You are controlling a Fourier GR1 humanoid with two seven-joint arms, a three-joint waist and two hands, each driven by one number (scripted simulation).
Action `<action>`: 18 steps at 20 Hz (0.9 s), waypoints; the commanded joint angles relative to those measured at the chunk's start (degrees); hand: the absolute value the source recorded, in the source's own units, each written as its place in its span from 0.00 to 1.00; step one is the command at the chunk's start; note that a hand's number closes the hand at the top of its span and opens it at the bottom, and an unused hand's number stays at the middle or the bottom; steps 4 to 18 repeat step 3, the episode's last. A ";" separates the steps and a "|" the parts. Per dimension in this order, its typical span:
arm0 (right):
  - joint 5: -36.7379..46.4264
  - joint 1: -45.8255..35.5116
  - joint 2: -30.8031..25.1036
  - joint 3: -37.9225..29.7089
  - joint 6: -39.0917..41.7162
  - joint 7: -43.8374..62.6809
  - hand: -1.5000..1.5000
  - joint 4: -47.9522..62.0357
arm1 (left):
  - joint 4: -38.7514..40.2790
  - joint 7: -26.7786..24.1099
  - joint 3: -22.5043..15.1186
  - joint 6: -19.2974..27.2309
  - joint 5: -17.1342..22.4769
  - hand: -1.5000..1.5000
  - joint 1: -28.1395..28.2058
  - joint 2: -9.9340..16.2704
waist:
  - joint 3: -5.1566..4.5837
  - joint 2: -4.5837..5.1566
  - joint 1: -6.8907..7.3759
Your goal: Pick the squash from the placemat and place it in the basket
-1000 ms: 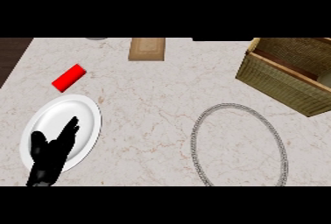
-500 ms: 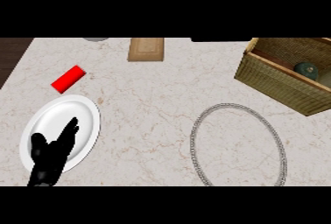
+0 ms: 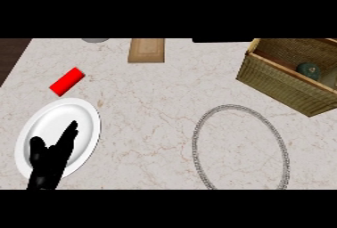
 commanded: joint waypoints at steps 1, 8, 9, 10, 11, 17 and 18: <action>-2.27 4.72 -1.85 -2.05 2.79 2.95 0.00 -8.39 | 4.89 2.86 -0.10 -0.08 0.03 0.50 -0.10 -0.79 | -0.53 0.34 -0.92; -3.38 9.50 -1.36 -1.97 6.74 4.37 0.00 -15.43 | 4.35 0.66 1.27 -2.19 1.77 0.50 2.98 0.22 | -0.56 0.10 -1.15; -3.38 9.50 -1.36 -1.97 6.74 4.37 0.00 -15.43 | 4.35 0.66 1.27 -2.19 1.77 0.50 2.98 0.22 | -0.56 0.10 -1.15; -3.38 9.50 -1.36 -1.97 6.74 4.37 0.00 -15.43 | 4.35 0.66 1.27 -2.19 1.77 0.50 2.98 0.22 | -0.56 0.10 -1.15; -3.38 9.50 -1.36 -1.97 6.74 4.37 0.00 -15.43 | 4.35 0.66 1.27 -2.19 1.77 0.50 2.98 0.22 | -0.56 0.10 -1.15; -3.38 9.50 -1.36 -1.97 6.74 4.37 0.00 -15.43 | 4.35 0.66 1.27 -2.19 1.77 0.50 2.98 0.22 | -0.56 0.10 -1.15; -3.38 9.50 -1.36 -1.97 6.74 4.37 0.00 -15.43 | 4.35 0.66 1.27 -2.19 1.77 0.50 2.98 0.22 | -0.56 0.10 -1.15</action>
